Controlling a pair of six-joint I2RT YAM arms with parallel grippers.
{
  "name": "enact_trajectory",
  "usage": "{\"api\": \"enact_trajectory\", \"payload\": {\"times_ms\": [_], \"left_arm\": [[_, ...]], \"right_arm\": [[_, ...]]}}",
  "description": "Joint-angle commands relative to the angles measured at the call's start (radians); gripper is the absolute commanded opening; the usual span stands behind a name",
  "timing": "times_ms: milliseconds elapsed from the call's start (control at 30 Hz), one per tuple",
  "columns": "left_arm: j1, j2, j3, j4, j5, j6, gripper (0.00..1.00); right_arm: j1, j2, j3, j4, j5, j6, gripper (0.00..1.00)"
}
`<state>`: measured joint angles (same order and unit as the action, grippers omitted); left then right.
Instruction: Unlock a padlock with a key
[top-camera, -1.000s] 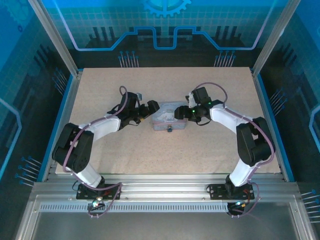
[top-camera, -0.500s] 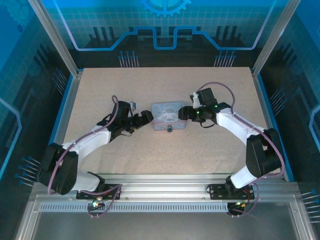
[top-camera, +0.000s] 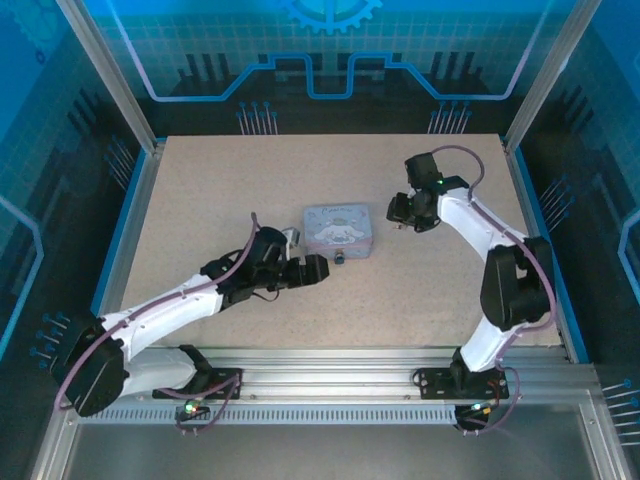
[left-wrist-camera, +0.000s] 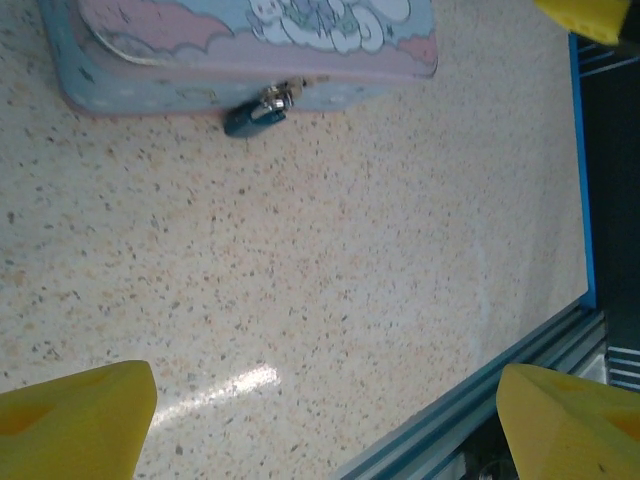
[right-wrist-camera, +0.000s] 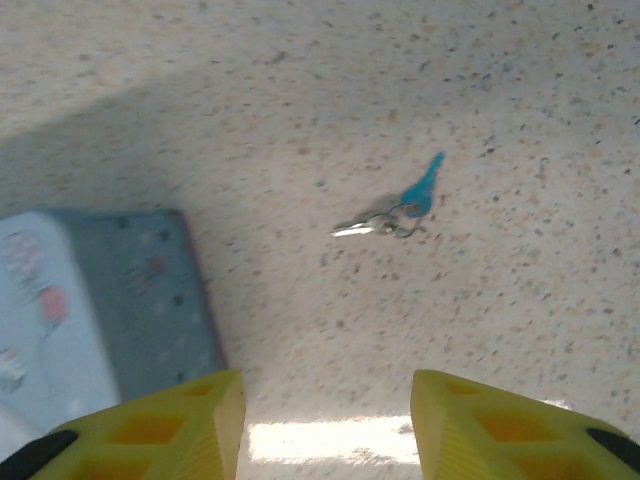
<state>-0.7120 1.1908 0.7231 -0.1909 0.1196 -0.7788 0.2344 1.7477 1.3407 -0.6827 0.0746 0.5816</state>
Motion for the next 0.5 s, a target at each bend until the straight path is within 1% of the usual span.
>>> {"api": "enact_trajectory", "payload": {"times_ms": [0,100,200,300,367,467], "left_arm": [[-0.032,0.002,0.028,-0.041,-0.041,0.011,0.9],[-0.045,0.001,0.022,-0.033,-0.048,0.004,0.9],[-0.051,0.0,0.009,-0.021,-0.047,-0.012,0.9],[-0.056,-0.003,-0.003,-0.013,-0.047,-0.025,0.9],[-0.055,-0.007,-0.009,-0.012,-0.048,-0.029,0.9],[-0.055,-0.01,-0.013,-0.015,-0.051,-0.03,0.9]], "right_arm": [[-0.027,0.081,0.055,-0.068,0.02,0.007,0.44],[-0.044,0.136,0.084,-0.069,0.009,0.027,0.44],[-0.053,0.184,0.113,-0.071,0.009,0.044,0.4],[-0.064,0.223,0.124,-0.055,-0.002,0.06,0.39],[-0.069,0.243,0.134,-0.046,-0.012,0.065,0.37],[-0.075,0.274,0.154,-0.05,-0.014,0.077,0.36]]}}
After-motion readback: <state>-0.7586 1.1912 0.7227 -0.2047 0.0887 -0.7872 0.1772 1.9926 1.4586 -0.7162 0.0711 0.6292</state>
